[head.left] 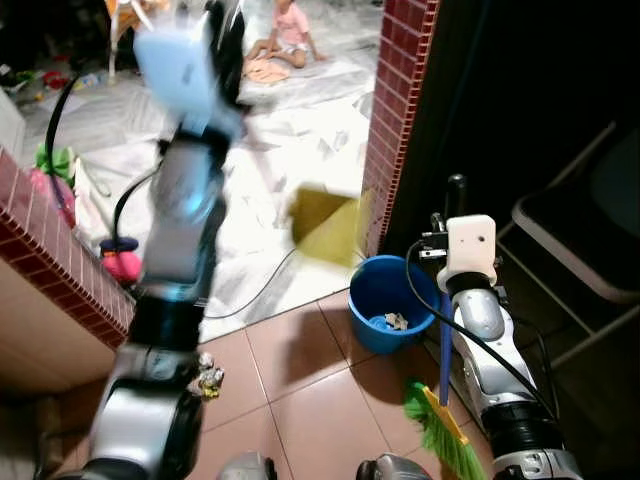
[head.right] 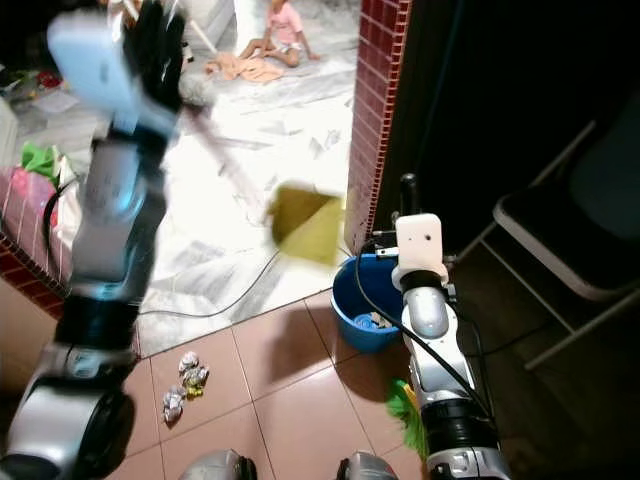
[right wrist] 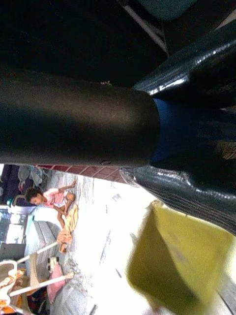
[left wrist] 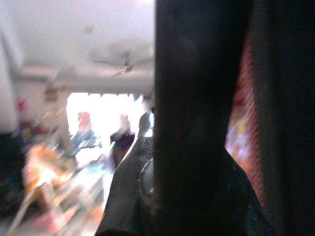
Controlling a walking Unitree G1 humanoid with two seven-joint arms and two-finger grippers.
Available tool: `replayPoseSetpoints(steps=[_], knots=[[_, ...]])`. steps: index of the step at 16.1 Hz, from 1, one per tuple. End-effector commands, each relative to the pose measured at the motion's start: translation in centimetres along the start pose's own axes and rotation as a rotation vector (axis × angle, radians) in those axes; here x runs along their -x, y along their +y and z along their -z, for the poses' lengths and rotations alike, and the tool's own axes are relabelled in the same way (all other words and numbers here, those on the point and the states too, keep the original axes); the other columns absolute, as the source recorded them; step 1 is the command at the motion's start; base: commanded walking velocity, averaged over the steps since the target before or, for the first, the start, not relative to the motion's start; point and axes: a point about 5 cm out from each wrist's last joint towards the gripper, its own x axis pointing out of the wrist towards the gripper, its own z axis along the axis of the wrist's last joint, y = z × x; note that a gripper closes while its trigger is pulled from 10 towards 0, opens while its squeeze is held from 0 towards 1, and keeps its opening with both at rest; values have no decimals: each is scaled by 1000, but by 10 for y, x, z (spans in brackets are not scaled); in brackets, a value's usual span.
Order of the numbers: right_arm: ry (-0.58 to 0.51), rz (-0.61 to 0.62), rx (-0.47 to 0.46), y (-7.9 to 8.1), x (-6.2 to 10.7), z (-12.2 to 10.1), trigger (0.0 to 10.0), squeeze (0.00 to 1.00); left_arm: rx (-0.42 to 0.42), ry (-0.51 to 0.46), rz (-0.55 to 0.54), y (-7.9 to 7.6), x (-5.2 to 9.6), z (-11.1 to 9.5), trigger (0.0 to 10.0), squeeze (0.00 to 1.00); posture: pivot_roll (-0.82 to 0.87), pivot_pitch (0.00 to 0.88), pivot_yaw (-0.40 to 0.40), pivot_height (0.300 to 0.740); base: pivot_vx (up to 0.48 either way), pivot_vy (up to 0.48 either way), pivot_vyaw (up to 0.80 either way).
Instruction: Sweep floor
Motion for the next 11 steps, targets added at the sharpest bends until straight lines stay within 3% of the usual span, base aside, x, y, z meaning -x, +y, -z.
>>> replayPoseSetpoints(steps=[1,4,5,6,9,11], knots=[[-34,-11,-3,3,-5,-7,10000,0,-15,-117,-23,6,-6,-29,10000,0,0,0,-9,740,0,0,0],[-33,-17,-14,7,-6,-5,10000,0,-118,-54,-67,18,5,-21,10000,0,17,0,-12,740,0,0,0],[-45,-16,-30,8,-7,-7,10000,0,-84,5,-68,20,13,-9,10000,0,17,0,-11,740,0,0,0],[-75,-24,-49,11,-9,-14,10000,0,-92,73,-58,22,33,8,10000,0,9,0,-1,740,0,0,0],[-77,-14,-46,6,-12,-15,10000,0,-114,209,-137,31,65,32,10000,0,13,0,-8,740,0,0,0],[-68,-19,-60,7,-14,-13,10000,0,-129,234,-180,33,74,36,10000,0,22,0,-17,740,0,0,0]])
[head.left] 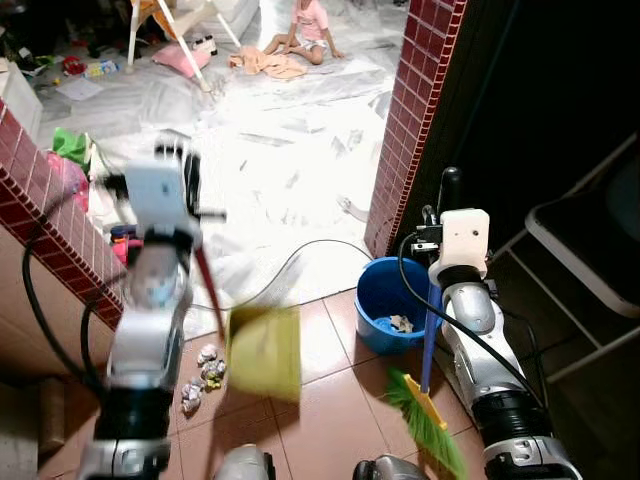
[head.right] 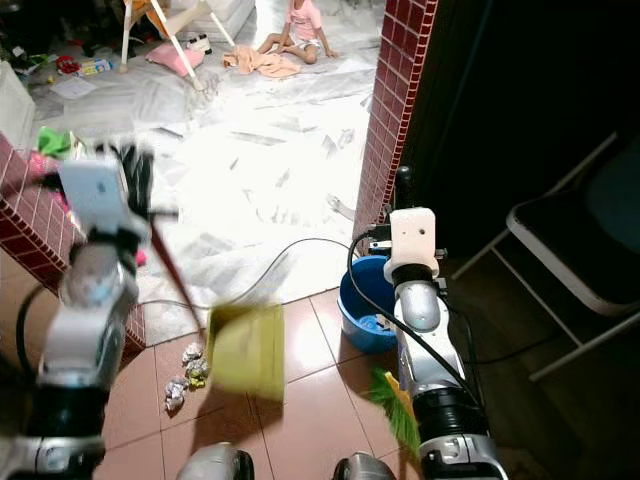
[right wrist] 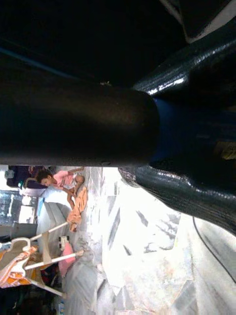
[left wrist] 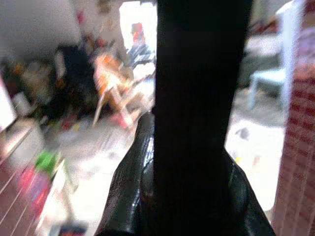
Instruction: Sweep floor
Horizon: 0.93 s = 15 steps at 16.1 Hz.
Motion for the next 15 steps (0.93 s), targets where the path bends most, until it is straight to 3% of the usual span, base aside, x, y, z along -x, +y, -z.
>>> replayPoseSetpoints(steps=[1,4,6,9,14,15], knots=[[-40,-3,-33,1,-8,-11,10000,0,-35,-122,-65,6,-2,-28,10000,0,33,0,-26,740,0,0,0],[-50,-15,-57,10,-12,-15,10000,0,-158,-145,-66,9,10,-21,10000,0,44,0,-33,740,0,0,0],[-62,-31,-45,15,-13,-17,10000,0,-158,-102,-47,10,18,-9,10000,0,49,0,-33,740,0,0,0],[-67,-40,-59,18,-14,-18,10000,0,-120,-88,-66,11,24,-8,10000,0,44,0,-26,740,0,0,800],[-73,-55,-60,21,-13,-19,10000,0,-108,-153,-80,8,14,-25,10000,0,36,0,-25,740,0,0,800],[-75,-56,-63,20,-15,-20,10000,0,-137,-156,-91,11,10,-28,10000,0,35,0,-27,740,0,0,800]])
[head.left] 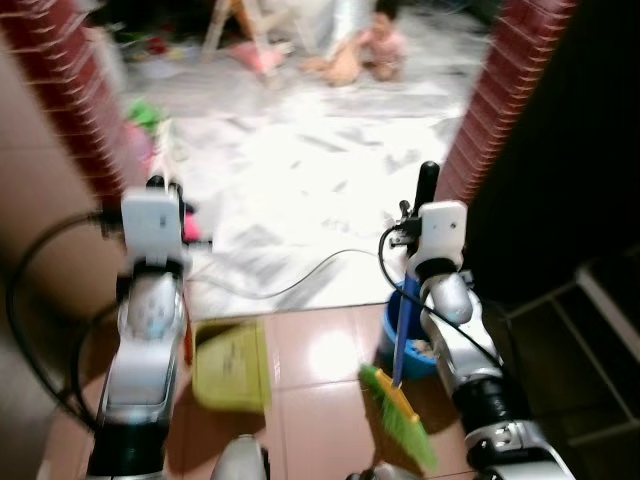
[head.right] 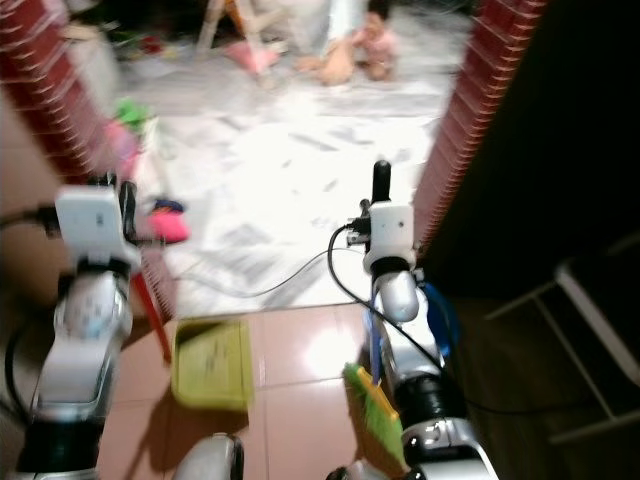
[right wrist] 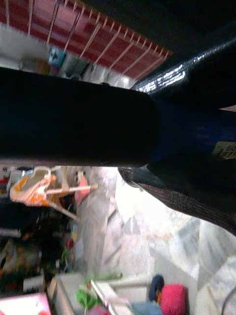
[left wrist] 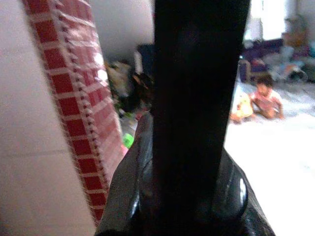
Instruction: Sweep floor
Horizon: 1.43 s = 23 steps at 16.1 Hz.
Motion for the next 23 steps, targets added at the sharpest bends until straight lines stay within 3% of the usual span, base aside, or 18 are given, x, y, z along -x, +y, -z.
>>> replayPoseSetpoints(steps=[1,7,13,18,23], knots=[[-58,-6,-5,-1,-7,-13,10000,0,-28,-95,-35,8,-5,-20,10000,0,33,0,-28,740,0,0,800],[-60,-32,-8,1,-8,-16,10000,0,-1,-40,-69,3,4,-11,10000,0,38,0,-55,740,0,0,800],[-60,2,-36,-7,-1,-17,10000,0,-55,9,-76,13,21,2,10000,0,29,7,-47,740,0,0,800],[-59,-18,-44,-3,1,-16,10000,0,7,3,-25,0,19,-2,10000,0,20,19,-47,740,0,0,559],[-54,-12,-46,-7,0,-18,10000,0,31,3,-10,1,20,-3,10000,0,16,27,-49,740,0,0,0]])
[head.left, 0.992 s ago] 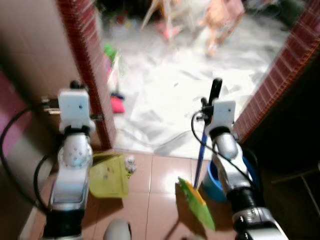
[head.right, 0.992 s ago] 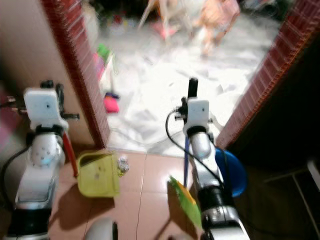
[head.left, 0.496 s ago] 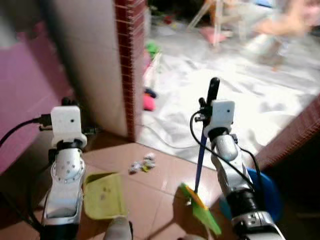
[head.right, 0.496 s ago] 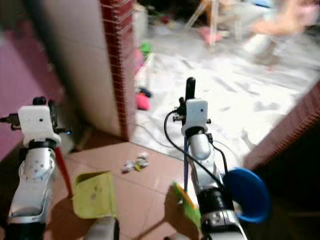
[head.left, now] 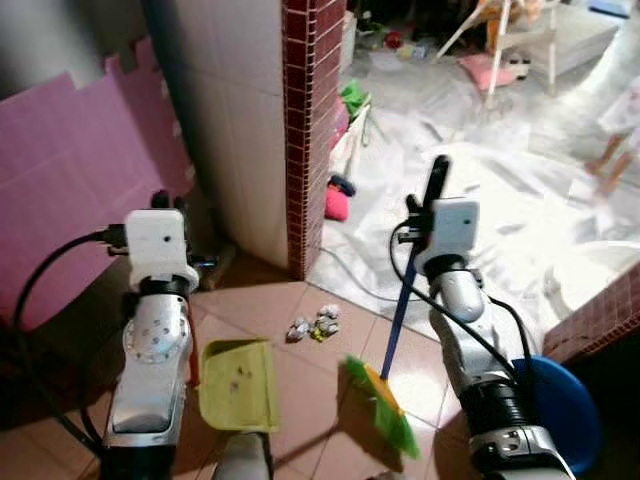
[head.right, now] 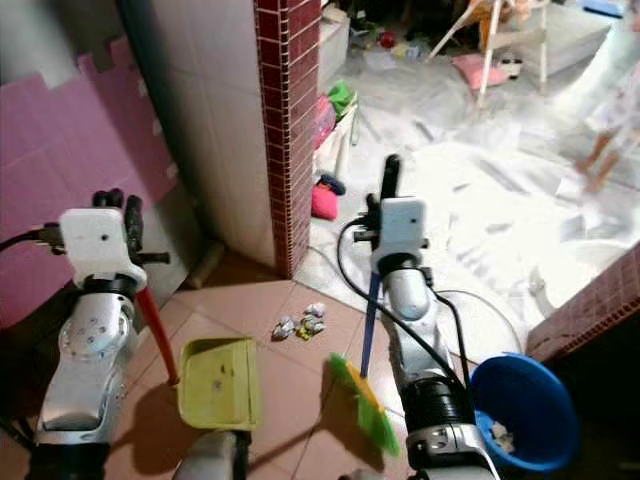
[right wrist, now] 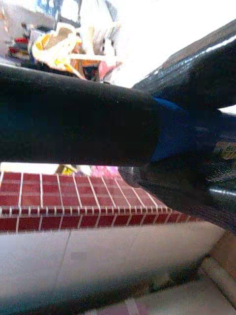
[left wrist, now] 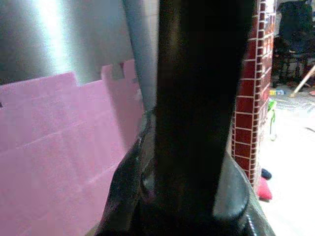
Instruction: Sweep floor
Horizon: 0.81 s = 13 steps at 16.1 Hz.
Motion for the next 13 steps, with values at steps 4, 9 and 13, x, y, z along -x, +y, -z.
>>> replayPoseSetpoints(steps=[4,9,13], knots=[[-37,-18,22,1,-2,-11,10000,0,18,-97,4,0,-5,-21,10000,0,12,28,-53,740,132,0,458],[-43,-15,18,-1,-4,-13,10000,0,25,-103,10,-2,-6,-22,10000,0,6,25,-54,740,319,0,0],[-44,-21,21,0,-4,-14,10000,0,33,-110,12,-4,-7,-23,10000,0,7,22,-55,740,217,0,0]])
